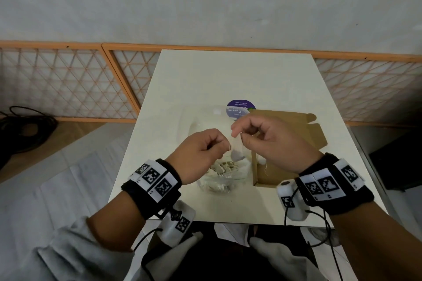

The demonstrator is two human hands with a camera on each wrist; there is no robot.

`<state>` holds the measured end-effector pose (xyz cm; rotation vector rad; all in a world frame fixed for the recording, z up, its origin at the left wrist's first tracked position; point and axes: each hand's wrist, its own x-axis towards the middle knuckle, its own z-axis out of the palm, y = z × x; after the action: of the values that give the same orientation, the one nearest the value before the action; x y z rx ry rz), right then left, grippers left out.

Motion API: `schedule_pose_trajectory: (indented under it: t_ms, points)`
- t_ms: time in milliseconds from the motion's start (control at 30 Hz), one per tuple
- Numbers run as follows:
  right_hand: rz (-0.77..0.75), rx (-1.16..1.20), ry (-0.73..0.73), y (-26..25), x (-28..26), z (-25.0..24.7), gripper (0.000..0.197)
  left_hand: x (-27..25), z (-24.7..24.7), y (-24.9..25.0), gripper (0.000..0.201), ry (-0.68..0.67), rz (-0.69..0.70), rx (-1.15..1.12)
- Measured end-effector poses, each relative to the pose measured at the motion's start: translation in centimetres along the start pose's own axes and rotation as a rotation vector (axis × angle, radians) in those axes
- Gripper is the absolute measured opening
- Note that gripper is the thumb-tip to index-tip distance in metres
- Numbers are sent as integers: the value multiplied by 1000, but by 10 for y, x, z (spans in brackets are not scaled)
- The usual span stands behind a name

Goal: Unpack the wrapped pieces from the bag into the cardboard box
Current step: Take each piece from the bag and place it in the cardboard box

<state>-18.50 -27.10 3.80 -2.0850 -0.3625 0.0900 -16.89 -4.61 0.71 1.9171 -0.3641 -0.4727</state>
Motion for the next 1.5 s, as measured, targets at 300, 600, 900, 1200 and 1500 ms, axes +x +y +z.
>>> schedule_pose_trajectory:
  t_ms: [300,600,900,1200,1500]
  points:
    - [-12,-442,-90,-1,14,11,12,-4,-10,-19,16,67,-25,228]
    - [-53,-338,-60,-2,28,26,11,-3,-10,-8,8,193,61,27]
    - [363,-498,-155,69,31,53,38,-17,-27,-24,15,321,6,-57]
    - [465,-440,-190,95,27,84,49,-23,-23,-35,16,307,-16,-67]
    - [390,-349,-135,83,19,82,17,-22,-21,-36,16,298,-14,-32]
